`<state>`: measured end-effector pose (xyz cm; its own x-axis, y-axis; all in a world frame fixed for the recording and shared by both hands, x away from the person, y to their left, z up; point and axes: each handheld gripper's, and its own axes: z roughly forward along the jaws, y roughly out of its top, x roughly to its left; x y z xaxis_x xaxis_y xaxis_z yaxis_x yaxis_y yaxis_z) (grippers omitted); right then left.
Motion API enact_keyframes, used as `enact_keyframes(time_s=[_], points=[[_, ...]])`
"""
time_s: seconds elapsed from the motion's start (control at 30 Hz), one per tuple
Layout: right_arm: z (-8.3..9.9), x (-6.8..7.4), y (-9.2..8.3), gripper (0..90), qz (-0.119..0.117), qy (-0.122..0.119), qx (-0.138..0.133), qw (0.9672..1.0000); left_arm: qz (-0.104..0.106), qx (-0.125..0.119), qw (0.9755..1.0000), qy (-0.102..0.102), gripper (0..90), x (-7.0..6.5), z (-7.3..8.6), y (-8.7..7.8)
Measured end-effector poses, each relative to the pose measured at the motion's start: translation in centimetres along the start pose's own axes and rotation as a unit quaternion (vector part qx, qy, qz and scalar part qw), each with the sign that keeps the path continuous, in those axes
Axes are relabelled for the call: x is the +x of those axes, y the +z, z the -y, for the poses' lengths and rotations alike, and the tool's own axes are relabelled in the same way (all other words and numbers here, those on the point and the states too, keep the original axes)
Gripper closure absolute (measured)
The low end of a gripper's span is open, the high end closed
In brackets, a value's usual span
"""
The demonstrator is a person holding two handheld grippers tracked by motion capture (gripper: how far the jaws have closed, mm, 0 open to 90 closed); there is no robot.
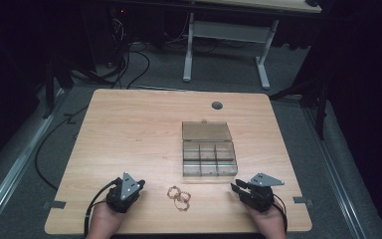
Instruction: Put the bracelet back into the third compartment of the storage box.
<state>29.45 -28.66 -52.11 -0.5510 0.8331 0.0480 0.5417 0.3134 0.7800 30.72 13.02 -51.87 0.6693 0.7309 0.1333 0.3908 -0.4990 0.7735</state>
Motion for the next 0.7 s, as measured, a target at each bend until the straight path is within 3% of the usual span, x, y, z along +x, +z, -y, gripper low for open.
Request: enact_keyframes(time_s=[0.1, 0.17, 0.33, 0.57, 0.7], points=[[0.0, 0.1, 0.0, 71.0, -0.001, 0.001, 0.0, 1.0, 0.009, 0.005, 0.9999, -0.004, 90.0, -0.5, -0.4, 0.7], [0.0, 0.1, 0.0, 71.0, -0.003, -0.002, 0.001, 1.0, 0.018, 0.015, 0.9996, 0.013, 90.0, -1.7, -1.0, 1.8], [0.0, 0.1, 0.0, 71.3, -0.006, 0.0, 0.001, 1.0, 0.038, 0.021, 0.9988, 0.022, 90.0, -3.4, -2.1, 2.9], [0.0, 0.2, -0.2, 74.0, -0.006, -0.007, 0.0, 1.0, 0.051, 0.038, 0.9972, 0.039, 90.0, -4.6, -2.6, 3.8], [0.0, 0.3, -0.2, 74.4, -0.007, -0.006, 0.001, 1.0, 0.063, 0.036, 0.9967, 0.037, 90.0, -4.8, -2.7, 3.9]])
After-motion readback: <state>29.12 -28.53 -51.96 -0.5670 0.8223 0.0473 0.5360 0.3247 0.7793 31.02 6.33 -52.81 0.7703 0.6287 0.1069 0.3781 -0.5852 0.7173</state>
